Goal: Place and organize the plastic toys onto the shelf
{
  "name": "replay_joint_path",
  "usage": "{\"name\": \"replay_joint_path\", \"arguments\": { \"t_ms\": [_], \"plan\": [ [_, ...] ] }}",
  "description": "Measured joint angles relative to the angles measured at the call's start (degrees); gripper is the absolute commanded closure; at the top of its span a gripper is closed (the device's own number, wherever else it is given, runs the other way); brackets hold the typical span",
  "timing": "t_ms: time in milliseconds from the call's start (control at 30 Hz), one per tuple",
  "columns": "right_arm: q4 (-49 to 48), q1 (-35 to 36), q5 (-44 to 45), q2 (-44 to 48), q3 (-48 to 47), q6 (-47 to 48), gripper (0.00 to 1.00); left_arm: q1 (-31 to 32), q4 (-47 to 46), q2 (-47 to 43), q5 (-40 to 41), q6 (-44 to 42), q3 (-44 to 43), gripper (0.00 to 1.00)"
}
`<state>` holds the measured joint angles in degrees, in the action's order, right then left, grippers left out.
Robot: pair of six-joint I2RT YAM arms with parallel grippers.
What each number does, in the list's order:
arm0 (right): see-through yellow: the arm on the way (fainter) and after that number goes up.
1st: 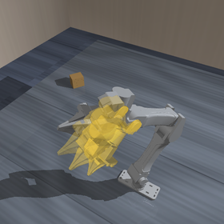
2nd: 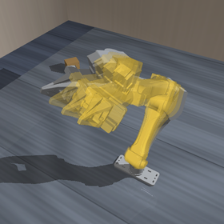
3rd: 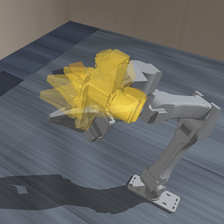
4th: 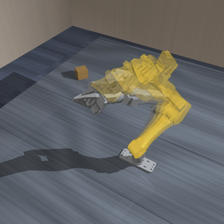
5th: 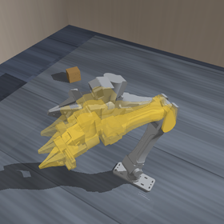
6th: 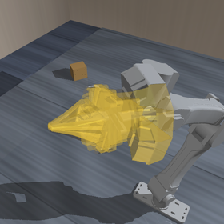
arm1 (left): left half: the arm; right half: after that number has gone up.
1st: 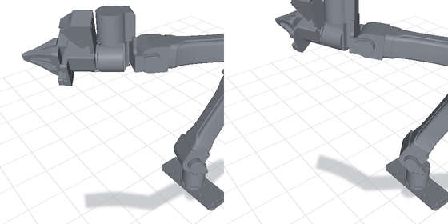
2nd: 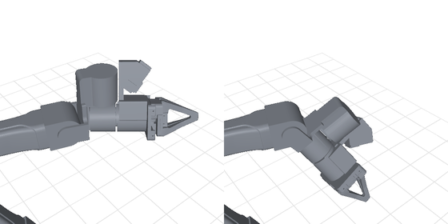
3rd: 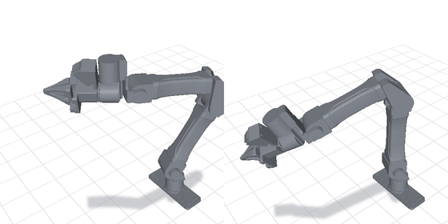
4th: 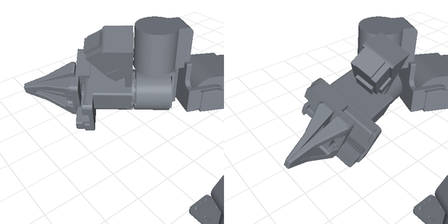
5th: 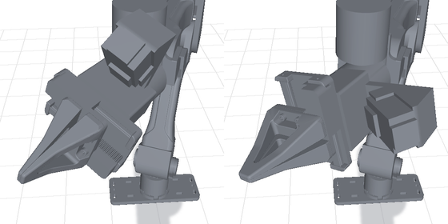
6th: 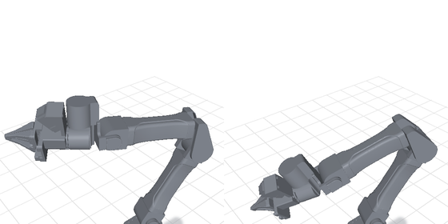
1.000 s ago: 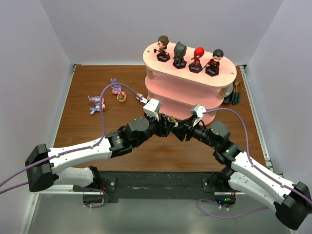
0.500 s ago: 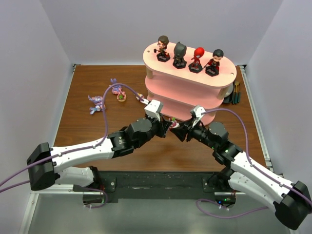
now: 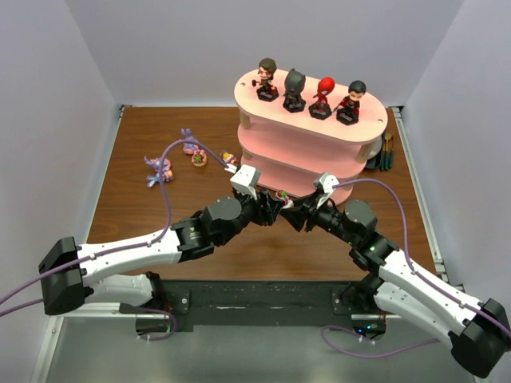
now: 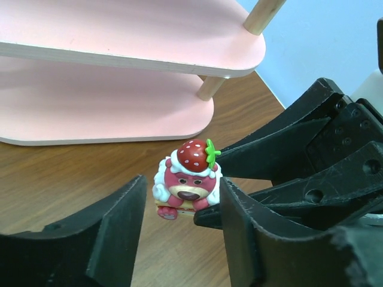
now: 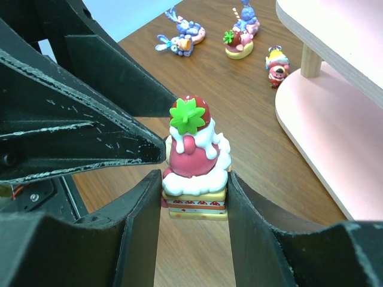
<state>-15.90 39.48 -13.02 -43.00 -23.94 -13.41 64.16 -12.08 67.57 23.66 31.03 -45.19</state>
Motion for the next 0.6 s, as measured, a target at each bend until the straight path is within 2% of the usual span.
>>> {"name": "replay_joint_path", "arguments": {
  "t_ms": [167, 300, 433, 600],
  "plan": [
    [0.0, 0.0, 0.0, 0.0, -0.02, 0.0, 1.0, 0.0, -0.09, -0.04, 1.33, 0.9, 0.09, 0.29],
    [-0.02, 0.0, -0.15, -0.09, -0.02, 0.0, 1.0, 0.0, 0.28, 0.2, 2.49, 1.66, 0.04, 0.28],
    [-0.2, 0.0, -0.42, -0.26, -0.02, 0.0, 1.0, 0.0, 0.81, 2.05, 2.8, 2.89, -0.66, 0.29],
    [-0.39, 0.0, -0.9, -0.66, -0.02, 0.02, 1.0, -0.02, 0.94, 4.44, 3.04, 4.42, -1.99, 0.39]
  ]
}}
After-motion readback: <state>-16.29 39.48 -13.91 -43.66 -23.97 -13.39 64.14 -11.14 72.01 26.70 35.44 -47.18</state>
